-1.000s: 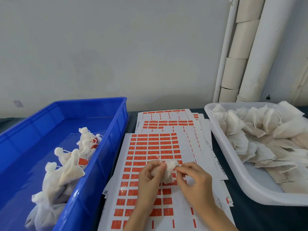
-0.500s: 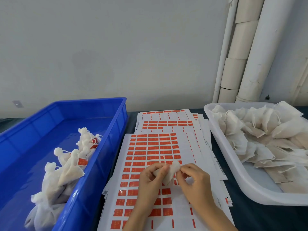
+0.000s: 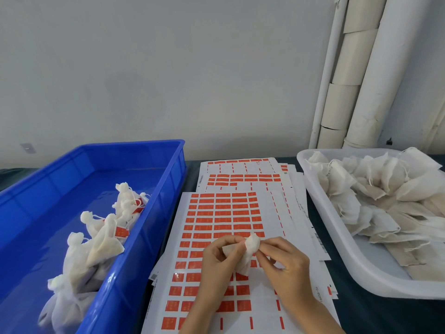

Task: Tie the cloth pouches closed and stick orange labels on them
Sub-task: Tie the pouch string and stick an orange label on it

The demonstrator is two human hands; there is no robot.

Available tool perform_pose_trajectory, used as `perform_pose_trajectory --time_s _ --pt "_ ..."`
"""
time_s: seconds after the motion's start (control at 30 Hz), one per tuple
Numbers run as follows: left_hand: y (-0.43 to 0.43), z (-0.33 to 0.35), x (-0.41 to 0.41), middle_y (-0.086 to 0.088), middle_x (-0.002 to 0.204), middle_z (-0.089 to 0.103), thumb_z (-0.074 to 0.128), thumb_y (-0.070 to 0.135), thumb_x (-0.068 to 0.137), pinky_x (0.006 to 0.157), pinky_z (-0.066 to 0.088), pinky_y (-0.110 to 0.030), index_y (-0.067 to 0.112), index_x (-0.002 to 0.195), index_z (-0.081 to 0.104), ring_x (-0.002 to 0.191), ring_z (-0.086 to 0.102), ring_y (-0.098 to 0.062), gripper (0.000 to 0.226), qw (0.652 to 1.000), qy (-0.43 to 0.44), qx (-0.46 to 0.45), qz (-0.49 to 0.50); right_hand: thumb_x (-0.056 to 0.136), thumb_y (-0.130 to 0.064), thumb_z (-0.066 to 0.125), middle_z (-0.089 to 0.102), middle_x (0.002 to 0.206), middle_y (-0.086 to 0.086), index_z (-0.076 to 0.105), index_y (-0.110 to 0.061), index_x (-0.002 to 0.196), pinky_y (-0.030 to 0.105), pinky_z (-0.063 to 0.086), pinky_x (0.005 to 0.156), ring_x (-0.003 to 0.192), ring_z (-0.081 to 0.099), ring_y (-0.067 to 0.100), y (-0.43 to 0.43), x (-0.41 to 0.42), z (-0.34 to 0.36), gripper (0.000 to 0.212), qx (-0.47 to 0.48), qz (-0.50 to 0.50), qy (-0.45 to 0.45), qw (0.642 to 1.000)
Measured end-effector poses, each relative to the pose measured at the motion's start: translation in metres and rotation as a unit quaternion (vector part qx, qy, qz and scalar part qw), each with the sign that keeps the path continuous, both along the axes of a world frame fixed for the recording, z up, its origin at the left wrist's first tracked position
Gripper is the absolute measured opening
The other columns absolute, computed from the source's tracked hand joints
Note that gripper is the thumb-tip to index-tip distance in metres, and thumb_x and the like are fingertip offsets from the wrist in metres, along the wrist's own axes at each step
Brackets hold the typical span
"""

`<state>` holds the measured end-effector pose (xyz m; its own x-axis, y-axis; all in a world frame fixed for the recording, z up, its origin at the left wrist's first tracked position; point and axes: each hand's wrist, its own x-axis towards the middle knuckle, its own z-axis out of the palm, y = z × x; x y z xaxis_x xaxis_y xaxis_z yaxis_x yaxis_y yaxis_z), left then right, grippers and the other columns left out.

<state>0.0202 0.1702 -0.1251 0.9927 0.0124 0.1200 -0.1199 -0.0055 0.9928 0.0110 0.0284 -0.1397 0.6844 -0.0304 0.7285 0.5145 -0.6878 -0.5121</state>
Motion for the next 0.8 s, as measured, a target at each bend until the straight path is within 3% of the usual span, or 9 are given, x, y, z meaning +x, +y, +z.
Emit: perform_pose_trajectory --time_s 0.2,0.33,0.43,0.5,0.57,0.63,0.73,0.8 --pt "0.0004 0.0005 -0.0003 0.011 0.079 0.071 0.069 0.014 0.085 0.063 0.051 -0.012 0.030 0.077 0.073 0.083 0.065 -0.007 0.019 1.000 -0.006 0.012 -0.011 0.063 -0.015 0.079 0.073 0.081 0.002 0.077 -0.007 0.089 0.009 0.052 0.072 0.073 0.068 0.010 0.0007 -0.0003 -0.0015 0.028 -0.014 -0.004 -0.011 1.000" --pt "0.0007 0.0029 -0.0016 0.006 0.079 0.072 0.069 0.026 0.079 0.067 0.053 -0.014 0.031 0.076 0.075 0.081 0.065 -0.009 0.008 0.999 -0.020 0.011 -0.032 0.062 -0.015 0.081 0.073 0.082 0.002 0.077 -0.007 0.089 0.015 0.055 0.068 0.073 0.069 0.011 -0.0006 -0.0009 -0.0036 0.028 -0.018 -0.003 -0.006 1.000" --pt "0.0005 0.0031 -0.0015 0.006 0.077 0.071 0.068 0.038 0.071 0.067 0.053 -0.016 0.029 0.075 0.074 0.079 0.064 -0.010 0.012 0.999 -0.029 0.025 -0.034 0.058 -0.009 0.088 0.072 0.081 0.000 0.077 -0.009 0.086 0.010 0.052 0.065 0.069 0.068 0.011 -0.0014 0.0011 -0.0057 0.030 -0.013 -0.011 0.012 1.000" --pt "-0.0002 0.0014 -0.0012 0.010 0.075 0.069 0.072 0.032 0.075 0.065 0.053 -0.016 0.028 0.074 0.072 0.077 0.063 -0.007 0.004 0.999 -0.021 0.025 -0.026 0.059 -0.012 0.087 0.071 0.080 -0.001 0.076 -0.010 0.085 0.003 0.046 0.068 0.068 0.067 0.010 -0.0008 0.0021 -0.0059 0.028 -0.006 -0.017 0.020 1.000" --pt "0.0002 -0.0010 -0.0003 0.013 0.073 0.067 0.073 0.019 0.081 0.064 0.053 -0.016 0.028 0.073 0.070 0.076 0.063 -0.004 0.012 0.999 -0.018 0.031 -0.020 0.065 -0.020 0.081 0.070 0.082 -0.004 0.074 -0.012 0.086 -0.001 0.042 0.068 0.067 0.064 0.007 0.0008 0.0015 -0.0045 0.023 0.003 -0.012 0.030 0.999" --pt "0.0001 -0.0024 0.0003 0.011 0.073 0.067 0.074 0.020 0.081 0.064 0.054 -0.017 0.025 0.073 0.070 0.075 0.064 -0.006 0.010 0.999 -0.020 0.025 -0.019 0.068 -0.027 0.075 0.068 0.084 -0.009 0.072 -0.015 0.087 -0.004 0.040 0.066 0.066 0.060 0.000 0.0018 0.0007 -0.0035 0.022 0.017 -0.003 0.039 0.999" --pt "0.0000 -0.0022 0.0011 0.007 0.075 0.067 0.071 0.030 0.075 0.065 0.055 -0.019 0.022 0.075 0.070 0.077 0.064 -0.010 0.008 1.000 -0.020 0.013 -0.007 0.073 -0.029 0.073 0.062 0.086 -0.020 0.069 -0.020 0.088 -0.001 0.045 0.066 0.066 0.060 -0.003 0.0019 0.0006 -0.0020 0.018 0.051 0.010 0.048 0.997" --pt "0.0001 -0.0048 0.0031 0.006 0.077 0.067 0.075 0.025 0.080 0.064 0.054 -0.019 0.020 0.079 0.070 0.079 0.064 -0.014 0.007 1.000 -0.013 0.013 0.005 0.075 -0.028 0.073 0.060 0.086 -0.023 0.067 -0.022 0.087 0.001 0.047 0.065 0.067 0.061 0.001 0.0021 0.0007 -0.0006 0.015 0.063 0.006 0.049 0.997"
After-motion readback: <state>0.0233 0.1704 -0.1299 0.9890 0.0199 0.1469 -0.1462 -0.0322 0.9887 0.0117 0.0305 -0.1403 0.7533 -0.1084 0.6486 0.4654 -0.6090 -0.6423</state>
